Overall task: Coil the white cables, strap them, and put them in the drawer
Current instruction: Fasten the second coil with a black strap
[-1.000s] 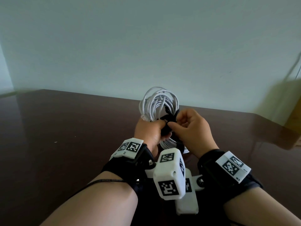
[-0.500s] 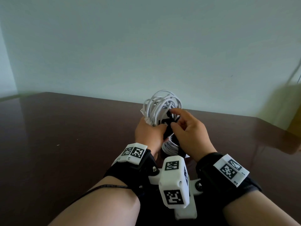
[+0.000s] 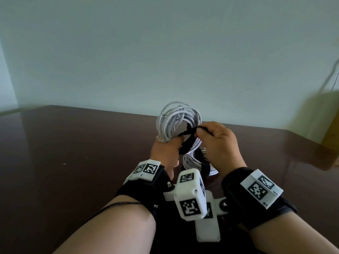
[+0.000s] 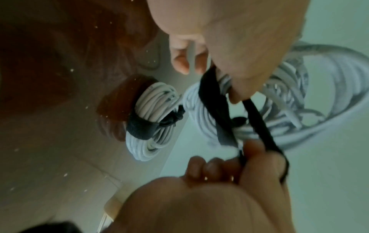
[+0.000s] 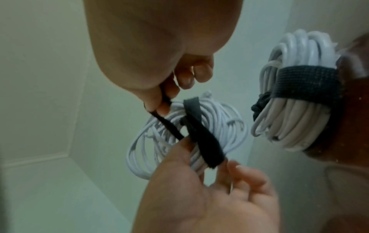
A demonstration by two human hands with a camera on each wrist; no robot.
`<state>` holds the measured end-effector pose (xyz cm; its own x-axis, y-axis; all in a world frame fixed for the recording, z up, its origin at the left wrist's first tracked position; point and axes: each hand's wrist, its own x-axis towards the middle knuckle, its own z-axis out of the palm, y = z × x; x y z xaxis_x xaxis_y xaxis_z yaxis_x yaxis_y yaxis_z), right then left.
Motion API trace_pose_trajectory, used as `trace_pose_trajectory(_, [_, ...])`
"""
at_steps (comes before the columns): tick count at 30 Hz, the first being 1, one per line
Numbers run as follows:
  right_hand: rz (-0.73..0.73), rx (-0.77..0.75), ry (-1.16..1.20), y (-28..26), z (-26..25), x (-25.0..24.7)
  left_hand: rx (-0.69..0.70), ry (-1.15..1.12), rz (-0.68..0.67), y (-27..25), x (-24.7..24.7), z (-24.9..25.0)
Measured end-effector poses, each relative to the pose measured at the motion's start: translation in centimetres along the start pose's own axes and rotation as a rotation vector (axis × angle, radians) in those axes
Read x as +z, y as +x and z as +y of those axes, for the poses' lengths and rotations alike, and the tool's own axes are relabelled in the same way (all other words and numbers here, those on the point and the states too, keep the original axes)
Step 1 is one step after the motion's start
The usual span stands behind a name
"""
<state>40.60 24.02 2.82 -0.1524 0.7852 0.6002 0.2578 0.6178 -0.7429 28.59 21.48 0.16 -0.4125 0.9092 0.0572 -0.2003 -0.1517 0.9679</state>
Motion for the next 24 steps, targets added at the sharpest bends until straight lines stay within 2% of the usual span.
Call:
trace_pose_trajectory(2, [0.114,0.093,0.217,0.3,-0.2,-0.6,-0.065,-0.073,-0.136,-0.1,-0.2,0.3])
trace_pose_trajectory(4, [0.143,0.145,0.418,0.3,-0.1,-1.1,-0.053,-0.123,-0.195,0.0,-0.2,0.3])
trace_pose_trajectory(6, [0.107,0.161,0.490,0.1,0.0,-1.1,-0.076,-0.131,-0.161,0.0,0.0,0.3])
trace_pose_trajectory(9, [0.074,0.141,0.552,-0.1,0.1,-1.0,-0.068,0.037,-0.092,-0.1,0.3,0.2])
trace_pose_trajectory(12, [-0.016,0.090,0.603,-0.4,-0.6,-1.1,0.030,0.180,0.033,0.6,0.2,-0.3])
trace_pose_trajectory(15, [-0.176,0.009,0.469,-1.1,-0.9,-0.8,0.122,0.280,0.161,1.3,0.1,-0.9])
trace_pose_trajectory(17, [-0.304,0.003,0.364,-1.4,-0.9,-0.6,0.114,0.160,0.219,1.3,0.1,-1.0])
trace_pose_trajectory(20, [-0.442,0.138,0.356,-1.7,-0.8,0.0,-0.003,-0.160,0.185,1.1,-0.1,-0.3])
trace_pose_trajectory(22, [-0.378,0.263,0.337,-1.5,-0.4,0.2,-0.094,-0.309,0.138,1.1,-0.5,0.4])
trace_pose_trajectory(24, [-0.283,0.351,0.303,-1.1,-0.1,0.4,-0.123,-0.408,0.117,1.2,-0.7,0.7])
